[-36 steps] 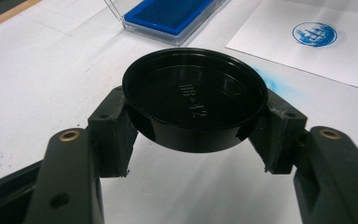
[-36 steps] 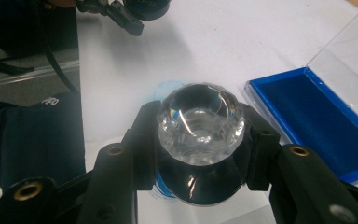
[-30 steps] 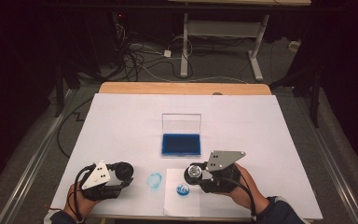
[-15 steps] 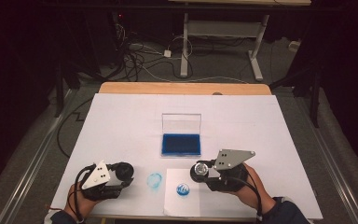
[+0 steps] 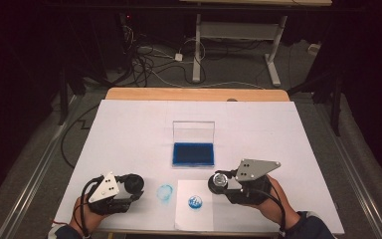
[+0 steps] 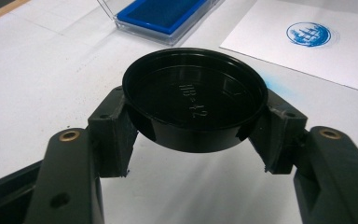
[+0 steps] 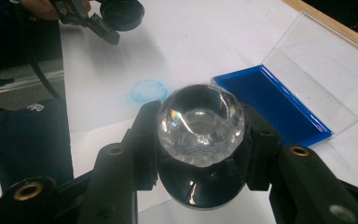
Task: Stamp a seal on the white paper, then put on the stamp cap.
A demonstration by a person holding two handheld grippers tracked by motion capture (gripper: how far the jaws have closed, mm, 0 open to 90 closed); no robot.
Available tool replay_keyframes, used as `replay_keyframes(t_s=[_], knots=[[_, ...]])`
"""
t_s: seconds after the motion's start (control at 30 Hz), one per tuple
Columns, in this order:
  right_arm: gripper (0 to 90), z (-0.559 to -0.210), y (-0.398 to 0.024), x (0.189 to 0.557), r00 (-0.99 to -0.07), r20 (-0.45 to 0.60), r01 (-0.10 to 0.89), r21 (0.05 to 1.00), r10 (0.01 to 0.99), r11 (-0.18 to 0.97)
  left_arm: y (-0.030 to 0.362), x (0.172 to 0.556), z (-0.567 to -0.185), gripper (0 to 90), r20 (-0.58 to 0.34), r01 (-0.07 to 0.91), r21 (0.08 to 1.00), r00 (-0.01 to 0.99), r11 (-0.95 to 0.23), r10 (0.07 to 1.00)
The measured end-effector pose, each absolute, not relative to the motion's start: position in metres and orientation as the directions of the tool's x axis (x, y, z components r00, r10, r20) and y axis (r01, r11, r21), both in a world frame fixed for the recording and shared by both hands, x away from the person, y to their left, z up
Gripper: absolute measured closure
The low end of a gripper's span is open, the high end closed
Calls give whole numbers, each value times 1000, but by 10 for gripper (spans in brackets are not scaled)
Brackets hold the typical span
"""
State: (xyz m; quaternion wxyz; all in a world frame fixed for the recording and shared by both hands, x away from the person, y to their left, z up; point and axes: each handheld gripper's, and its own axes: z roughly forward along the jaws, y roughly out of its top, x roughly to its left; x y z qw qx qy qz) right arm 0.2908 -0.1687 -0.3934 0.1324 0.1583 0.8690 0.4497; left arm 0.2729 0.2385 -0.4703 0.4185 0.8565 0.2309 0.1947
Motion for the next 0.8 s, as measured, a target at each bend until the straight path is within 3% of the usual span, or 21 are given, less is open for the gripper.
replay_keyframes(t_s=[0.3, 0.8], knots=[[568, -388, -178, 293, -901, -93, 160, 836, 423, 525, 237, 273, -472, 368, 103, 266, 803, 819, -533, 564], [568, -382, -188, 303, -874, -95, 167, 862, 477, 478, 194, 295, -471, 368, 128, 201, 796, 866, -571, 483]])
